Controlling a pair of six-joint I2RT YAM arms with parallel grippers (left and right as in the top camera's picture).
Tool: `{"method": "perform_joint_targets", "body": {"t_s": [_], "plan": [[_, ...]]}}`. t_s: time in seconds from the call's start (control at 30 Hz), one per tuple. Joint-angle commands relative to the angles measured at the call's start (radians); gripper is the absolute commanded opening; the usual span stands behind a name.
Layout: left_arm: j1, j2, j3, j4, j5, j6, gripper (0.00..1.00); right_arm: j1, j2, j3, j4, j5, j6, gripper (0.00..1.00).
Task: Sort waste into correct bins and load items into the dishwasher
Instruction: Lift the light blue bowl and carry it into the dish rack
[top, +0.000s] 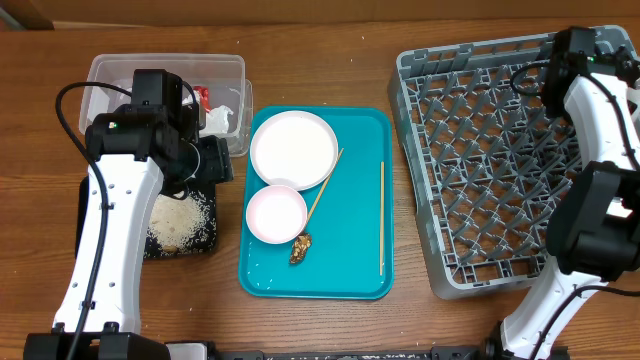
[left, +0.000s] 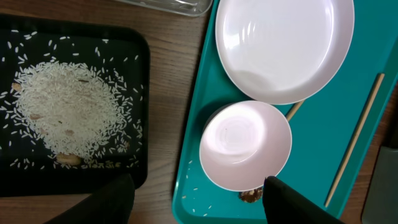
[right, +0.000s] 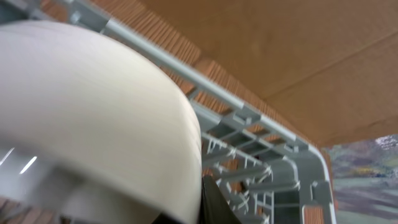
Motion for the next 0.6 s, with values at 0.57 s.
{"method": "perform_joint_targets", "body": {"t_s": [0.57], "plan": [[0.000,-0.003,0.014,0.001,0.012,-0.013,0.69,0.059,-0.212,0.003,-0.201,-0.365,0.059,0.42]]}}
